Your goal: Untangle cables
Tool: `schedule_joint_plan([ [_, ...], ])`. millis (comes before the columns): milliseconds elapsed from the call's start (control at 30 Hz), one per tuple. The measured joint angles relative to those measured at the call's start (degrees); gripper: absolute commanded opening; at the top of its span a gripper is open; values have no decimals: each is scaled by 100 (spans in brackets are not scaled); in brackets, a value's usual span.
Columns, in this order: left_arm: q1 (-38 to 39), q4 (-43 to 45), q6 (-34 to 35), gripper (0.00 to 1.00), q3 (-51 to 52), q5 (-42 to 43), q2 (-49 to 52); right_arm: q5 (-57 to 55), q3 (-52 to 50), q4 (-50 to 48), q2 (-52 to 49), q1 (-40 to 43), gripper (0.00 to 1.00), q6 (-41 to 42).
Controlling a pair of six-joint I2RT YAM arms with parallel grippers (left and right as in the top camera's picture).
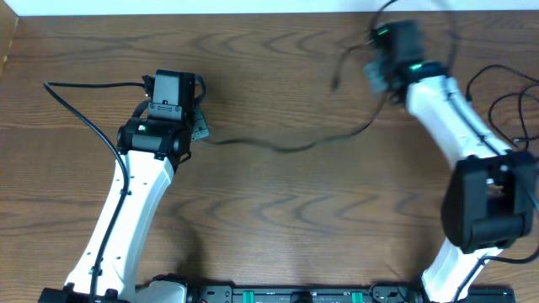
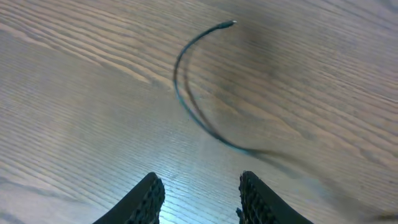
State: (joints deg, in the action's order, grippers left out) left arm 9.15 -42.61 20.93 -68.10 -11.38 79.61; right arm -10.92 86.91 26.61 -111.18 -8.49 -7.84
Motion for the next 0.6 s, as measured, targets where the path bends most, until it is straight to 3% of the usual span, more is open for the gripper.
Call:
schedule_joint_plan([
  [300, 2, -2, 26, 41, 0, 164, 0, -199, 505, -94, 0, 1709, 1, 79],
  [433, 2, -2, 164, 41, 0, 192, 0, -39, 522, -72, 0, 1987, 1, 232],
  [533, 2, -2, 234, 41, 0, 205, 0, 470, 522, -68, 0, 2068, 9, 286],
  [600, 2, -2, 262, 41, 0, 208, 0, 953, 522, -26, 0, 2015, 25, 247],
])
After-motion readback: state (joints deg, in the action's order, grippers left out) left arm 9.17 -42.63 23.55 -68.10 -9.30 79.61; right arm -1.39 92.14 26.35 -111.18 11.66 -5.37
